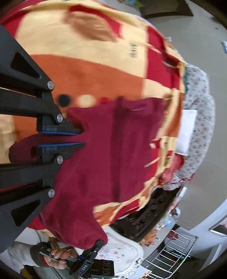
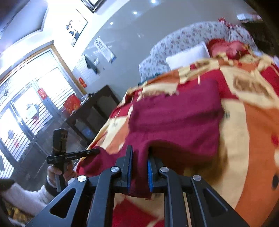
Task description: Fold small clothes
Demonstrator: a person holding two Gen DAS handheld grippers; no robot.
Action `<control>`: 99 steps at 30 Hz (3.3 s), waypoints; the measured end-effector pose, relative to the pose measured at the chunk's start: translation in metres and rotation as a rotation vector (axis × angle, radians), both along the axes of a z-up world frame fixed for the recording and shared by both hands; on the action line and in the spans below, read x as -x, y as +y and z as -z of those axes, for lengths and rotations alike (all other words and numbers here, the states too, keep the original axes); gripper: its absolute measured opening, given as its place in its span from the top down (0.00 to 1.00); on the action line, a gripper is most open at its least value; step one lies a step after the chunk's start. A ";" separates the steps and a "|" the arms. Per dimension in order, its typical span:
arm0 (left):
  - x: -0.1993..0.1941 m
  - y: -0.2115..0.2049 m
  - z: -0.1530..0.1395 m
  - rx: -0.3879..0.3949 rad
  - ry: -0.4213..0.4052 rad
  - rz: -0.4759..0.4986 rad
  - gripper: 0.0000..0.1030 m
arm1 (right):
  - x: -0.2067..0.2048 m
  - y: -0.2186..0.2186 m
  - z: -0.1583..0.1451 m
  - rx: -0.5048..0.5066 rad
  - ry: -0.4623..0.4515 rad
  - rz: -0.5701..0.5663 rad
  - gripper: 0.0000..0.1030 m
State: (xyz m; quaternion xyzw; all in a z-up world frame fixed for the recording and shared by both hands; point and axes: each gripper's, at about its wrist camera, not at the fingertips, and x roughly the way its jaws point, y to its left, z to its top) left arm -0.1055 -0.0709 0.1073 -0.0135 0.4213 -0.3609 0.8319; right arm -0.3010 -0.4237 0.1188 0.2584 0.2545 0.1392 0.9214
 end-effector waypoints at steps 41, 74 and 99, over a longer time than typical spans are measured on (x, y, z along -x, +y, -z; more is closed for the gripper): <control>-0.185 -0.087 -0.008 0.002 -0.049 -0.154 0.12 | -0.247 -0.102 0.022 0.177 0.200 0.253 0.31; -0.231 -0.131 0.053 -0.235 -0.125 -0.302 0.10 | -0.287 -0.107 0.052 0.421 0.373 0.406 0.56; -0.143 -0.107 0.031 -0.263 -0.246 -0.271 0.08 | -0.174 -0.055 0.048 0.594 0.366 0.380 0.35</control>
